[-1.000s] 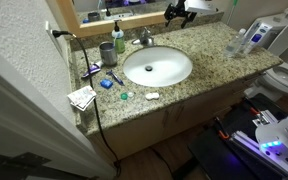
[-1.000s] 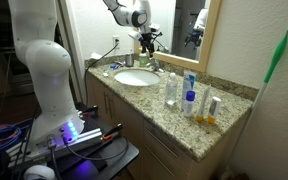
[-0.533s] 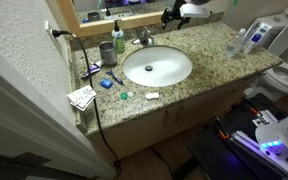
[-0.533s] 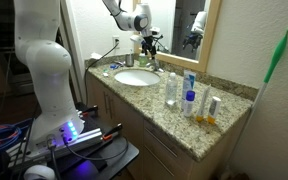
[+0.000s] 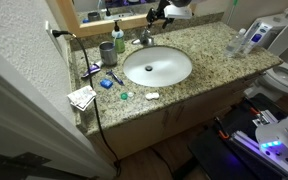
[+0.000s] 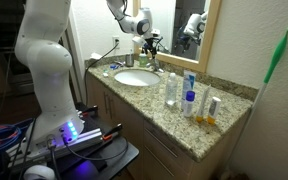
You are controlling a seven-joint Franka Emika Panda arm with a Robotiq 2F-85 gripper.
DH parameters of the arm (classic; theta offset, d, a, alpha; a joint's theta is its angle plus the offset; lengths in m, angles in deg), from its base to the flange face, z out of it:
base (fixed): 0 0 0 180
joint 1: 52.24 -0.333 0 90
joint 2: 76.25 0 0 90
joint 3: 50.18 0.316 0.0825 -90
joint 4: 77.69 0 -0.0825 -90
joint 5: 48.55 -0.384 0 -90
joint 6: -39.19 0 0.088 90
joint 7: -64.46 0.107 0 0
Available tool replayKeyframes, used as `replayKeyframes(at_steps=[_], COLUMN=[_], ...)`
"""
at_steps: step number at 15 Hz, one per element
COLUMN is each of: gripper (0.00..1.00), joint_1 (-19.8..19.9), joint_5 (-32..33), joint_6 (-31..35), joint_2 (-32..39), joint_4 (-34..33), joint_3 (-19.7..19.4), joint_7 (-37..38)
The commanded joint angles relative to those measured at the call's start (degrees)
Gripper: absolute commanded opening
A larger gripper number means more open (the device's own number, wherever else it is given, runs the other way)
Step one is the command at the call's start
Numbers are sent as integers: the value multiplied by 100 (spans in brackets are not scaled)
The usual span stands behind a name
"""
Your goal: Lift the handle of the tap
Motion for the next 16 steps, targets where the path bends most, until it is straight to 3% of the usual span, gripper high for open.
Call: replayKeyframes(at_steps=[1,4,10,11,16], gripper=[100,100,100,77,44], joint_1=[-63,-19,-129,-142,-200], joint_5=[-55,-272,-260,-238,-186], joint_6=[-52,355,412,418,513], joint_2=[114,312,664,712,860], joint_4=[-94,-178,-416,-450,-590], joint_3=[-69,108,50,40,-14], joint_7=[-52,-242,-155,-160,-140])
